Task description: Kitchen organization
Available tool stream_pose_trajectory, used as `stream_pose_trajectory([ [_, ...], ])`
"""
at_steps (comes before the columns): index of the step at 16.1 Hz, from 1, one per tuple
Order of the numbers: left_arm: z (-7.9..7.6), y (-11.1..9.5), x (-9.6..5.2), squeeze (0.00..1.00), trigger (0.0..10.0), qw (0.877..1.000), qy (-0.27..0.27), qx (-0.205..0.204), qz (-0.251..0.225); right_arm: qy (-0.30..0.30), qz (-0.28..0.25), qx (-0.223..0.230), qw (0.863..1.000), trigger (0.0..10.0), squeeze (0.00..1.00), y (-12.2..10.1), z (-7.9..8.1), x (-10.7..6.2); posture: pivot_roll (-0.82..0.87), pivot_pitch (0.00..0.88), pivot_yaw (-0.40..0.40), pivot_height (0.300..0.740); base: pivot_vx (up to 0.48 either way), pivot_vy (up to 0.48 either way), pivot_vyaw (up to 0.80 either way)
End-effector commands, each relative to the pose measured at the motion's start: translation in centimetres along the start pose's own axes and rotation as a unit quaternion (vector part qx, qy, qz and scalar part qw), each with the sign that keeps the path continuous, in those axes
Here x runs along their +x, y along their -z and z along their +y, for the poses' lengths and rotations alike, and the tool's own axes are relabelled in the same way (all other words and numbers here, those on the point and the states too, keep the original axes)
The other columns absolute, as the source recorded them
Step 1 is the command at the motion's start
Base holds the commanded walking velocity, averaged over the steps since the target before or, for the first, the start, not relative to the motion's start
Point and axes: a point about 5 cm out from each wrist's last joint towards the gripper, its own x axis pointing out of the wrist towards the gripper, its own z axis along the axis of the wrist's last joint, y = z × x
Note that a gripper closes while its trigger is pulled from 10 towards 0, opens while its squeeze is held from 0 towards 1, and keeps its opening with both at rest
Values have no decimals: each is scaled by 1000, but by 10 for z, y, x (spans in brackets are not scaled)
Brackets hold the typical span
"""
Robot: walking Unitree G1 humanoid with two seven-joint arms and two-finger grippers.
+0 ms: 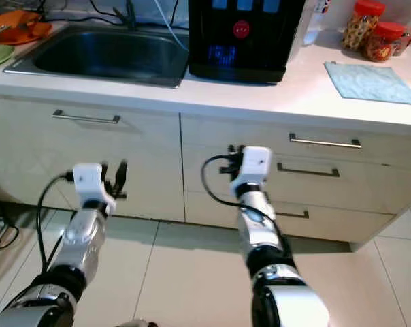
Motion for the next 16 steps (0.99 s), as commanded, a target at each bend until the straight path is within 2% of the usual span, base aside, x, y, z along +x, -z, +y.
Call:
stream_pose_trajectory([
  [1, -5, -18, 8, 0, 10000, 999, 11, 4, -43, -6, -55, -1, 998, 10000, 0, -23, 1, 9, 12, 0, 21, 740, 0, 0, 0],
  [3, -5, -33, 11, 0, 10000, 995, 8, 28, -92, -21, -90, 2, 996, 10000, 0, -37, 13, 11, 11, 0, 18, 740, 0, 0, 0],
  [4, -9, -53, 16, 0, 10000, 991, 14, 32, -132, -20, -106, 9, 994, 10000, 0, -43, 15, 10, 13, 0, 15, 740, 0, 0, 0],
  [5, -16, -71, 17, 0, 10000, 985, 19, 29, -169, -31, -129, -16, 991, 10000, 0, -52, 20, 10, 6, 0, 14, 740, 0, 0, 0],
  [7, -28, -83, 13, 0, 10000, 980, 35, 26, -195, -41, -134, -17, 990, 10000, 0, -55, 27, 8, 2, 0, 9, 740, 0, 0, 0],
  [9, -33, -79, 13, 0, 10000, 982, 38, 22, -185, -41, -110, -13, 993, 10000, 0, -45, 30, 6, 5, 0, 6, 740, 0, 0, 0],
  [12, -32, -72, 9, 0, 10000, 987, 31, 11, -157, -32, -96, 5, 995, 10000, 0, -39, 32, 2, 8, 0, 6, 740, 0, 0, 0],
  [16, -33, -75, 11, 0, 10000, 989, 34, 10, -145, -28, -89, 11, 996, 10000, 0, -39, 34, 3, 19, 0, 14, 740, 0, 425, 0],
])
